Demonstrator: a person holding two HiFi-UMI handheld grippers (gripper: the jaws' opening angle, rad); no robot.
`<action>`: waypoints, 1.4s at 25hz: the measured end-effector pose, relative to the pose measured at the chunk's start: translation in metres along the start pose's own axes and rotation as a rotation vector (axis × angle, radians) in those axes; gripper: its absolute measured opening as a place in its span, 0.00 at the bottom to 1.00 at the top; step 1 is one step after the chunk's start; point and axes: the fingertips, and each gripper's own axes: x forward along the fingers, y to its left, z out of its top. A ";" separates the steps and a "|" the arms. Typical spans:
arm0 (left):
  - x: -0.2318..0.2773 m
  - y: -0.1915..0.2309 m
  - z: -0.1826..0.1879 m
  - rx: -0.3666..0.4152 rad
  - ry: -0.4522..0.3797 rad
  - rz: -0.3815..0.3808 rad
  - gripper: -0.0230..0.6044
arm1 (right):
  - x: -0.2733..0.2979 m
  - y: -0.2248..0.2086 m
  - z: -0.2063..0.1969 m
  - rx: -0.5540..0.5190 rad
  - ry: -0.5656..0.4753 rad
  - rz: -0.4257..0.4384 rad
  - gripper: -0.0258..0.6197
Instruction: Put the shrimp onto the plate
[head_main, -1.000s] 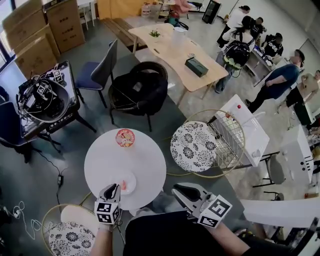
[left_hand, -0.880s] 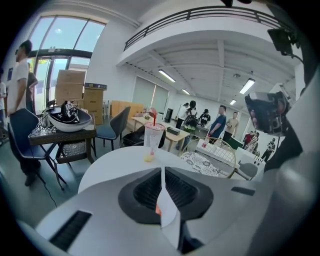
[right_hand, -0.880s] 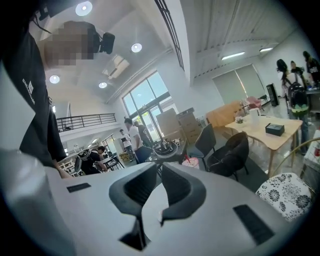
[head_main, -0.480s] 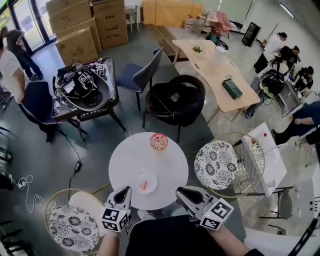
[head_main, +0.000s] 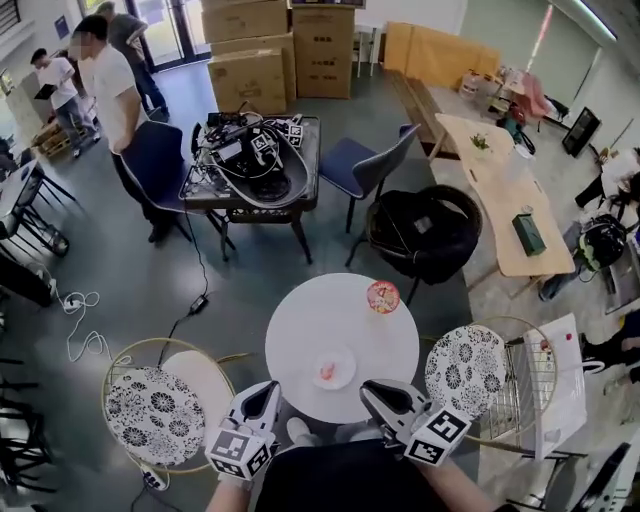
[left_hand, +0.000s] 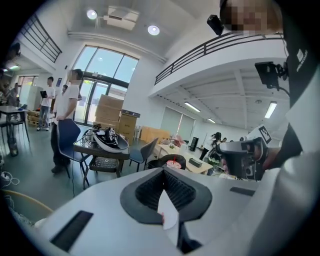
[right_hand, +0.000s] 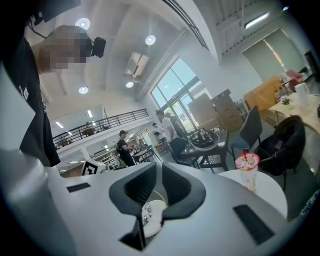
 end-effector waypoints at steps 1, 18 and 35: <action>-0.007 0.003 0.000 -0.012 -0.012 0.022 0.05 | 0.007 0.004 -0.002 -0.003 0.012 0.025 0.11; -0.134 0.035 0.000 -0.136 -0.189 0.311 0.05 | 0.110 0.101 -0.046 -0.042 0.182 0.383 0.11; -0.197 0.049 -0.008 -0.178 -0.279 0.473 0.04 | 0.150 0.167 -0.065 -0.114 0.262 0.592 0.11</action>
